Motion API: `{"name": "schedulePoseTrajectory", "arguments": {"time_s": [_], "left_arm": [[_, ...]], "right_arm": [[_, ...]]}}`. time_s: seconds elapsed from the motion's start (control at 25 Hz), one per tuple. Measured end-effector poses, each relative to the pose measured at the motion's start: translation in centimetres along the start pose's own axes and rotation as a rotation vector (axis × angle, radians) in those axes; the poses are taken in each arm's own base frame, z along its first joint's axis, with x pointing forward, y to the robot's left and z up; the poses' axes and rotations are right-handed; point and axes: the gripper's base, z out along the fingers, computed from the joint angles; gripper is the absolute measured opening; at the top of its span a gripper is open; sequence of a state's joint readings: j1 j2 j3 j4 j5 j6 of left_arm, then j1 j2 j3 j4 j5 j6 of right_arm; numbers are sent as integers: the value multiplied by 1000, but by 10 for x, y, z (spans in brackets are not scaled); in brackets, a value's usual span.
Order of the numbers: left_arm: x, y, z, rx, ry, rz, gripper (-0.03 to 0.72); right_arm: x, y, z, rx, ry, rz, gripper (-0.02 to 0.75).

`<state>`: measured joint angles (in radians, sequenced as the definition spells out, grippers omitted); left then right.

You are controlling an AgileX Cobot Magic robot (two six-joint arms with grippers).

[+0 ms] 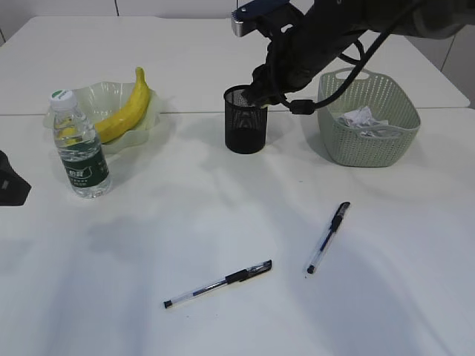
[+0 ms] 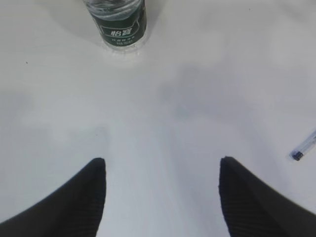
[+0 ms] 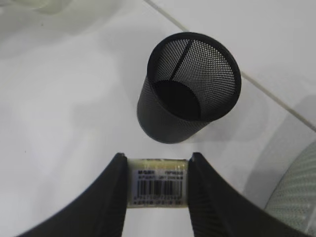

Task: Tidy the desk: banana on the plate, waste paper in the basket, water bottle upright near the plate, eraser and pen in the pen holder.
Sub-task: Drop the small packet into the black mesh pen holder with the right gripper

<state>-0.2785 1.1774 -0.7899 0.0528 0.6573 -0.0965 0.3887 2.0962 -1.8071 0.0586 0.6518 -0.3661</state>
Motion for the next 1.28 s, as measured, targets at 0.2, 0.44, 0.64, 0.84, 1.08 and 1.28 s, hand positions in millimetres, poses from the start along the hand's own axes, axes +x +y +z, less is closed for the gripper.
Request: {"name": "schedulePoseTrajectory", "arguments": {"time_s": [0.2,0.44,0.64,0.84,1.08,1.28], "left_arm": [[0,0,0,-2,0,3,506],[0,0,0,-3,0,3,506],[0,0,0,-2,-2,3,506],[0,0,0,-2,-2,3,506],[0,0,0,-2,-2,3,506],[-2,0,0,0,-22,3,506]], "right_arm": [[-4,-2,0,20,-40,-7,269],[-10,-4,-1,46,-107,-9,269],[-13,-5,0,57,-137,-2,269],[-16,-7,8,63,-155,19,269],[-19,-16,6,87,-203,72,269],[-18,-26,6,111,-233,101,269]]}}
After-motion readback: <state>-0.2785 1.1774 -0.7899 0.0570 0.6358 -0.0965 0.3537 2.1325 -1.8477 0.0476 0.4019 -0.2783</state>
